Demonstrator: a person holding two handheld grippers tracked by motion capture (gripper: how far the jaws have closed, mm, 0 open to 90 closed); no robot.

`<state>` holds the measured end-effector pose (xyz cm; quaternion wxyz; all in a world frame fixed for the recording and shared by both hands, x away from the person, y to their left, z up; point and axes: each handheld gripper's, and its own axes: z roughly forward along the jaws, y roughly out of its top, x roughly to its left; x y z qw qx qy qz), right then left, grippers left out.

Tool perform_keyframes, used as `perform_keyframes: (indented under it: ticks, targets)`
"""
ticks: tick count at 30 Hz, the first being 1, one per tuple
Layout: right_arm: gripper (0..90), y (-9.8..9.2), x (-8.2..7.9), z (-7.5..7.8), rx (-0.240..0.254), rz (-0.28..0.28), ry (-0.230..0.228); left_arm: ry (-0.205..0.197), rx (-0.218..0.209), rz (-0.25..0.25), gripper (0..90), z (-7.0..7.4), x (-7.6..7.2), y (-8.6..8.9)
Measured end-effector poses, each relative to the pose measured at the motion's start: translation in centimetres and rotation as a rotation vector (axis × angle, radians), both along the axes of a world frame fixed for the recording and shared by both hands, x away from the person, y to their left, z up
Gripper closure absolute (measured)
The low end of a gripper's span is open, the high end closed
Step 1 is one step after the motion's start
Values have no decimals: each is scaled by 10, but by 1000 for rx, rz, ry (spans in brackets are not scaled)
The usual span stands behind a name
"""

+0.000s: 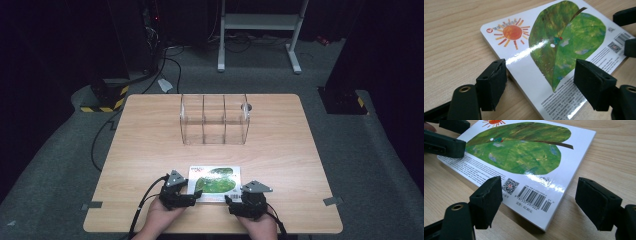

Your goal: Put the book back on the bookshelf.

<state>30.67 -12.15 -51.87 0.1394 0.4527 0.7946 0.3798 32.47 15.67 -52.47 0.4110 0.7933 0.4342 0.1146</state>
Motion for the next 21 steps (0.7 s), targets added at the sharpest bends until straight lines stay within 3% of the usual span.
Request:
perform_keyframes:
  ticks: [6,21]
  targets:
    - [224,-1,1,-1,26,14,28,0,-19,9,248,1,0,-1]
    - [217,3,-2,-2,13,31,7,-10,-76,17,269,4,0,3]
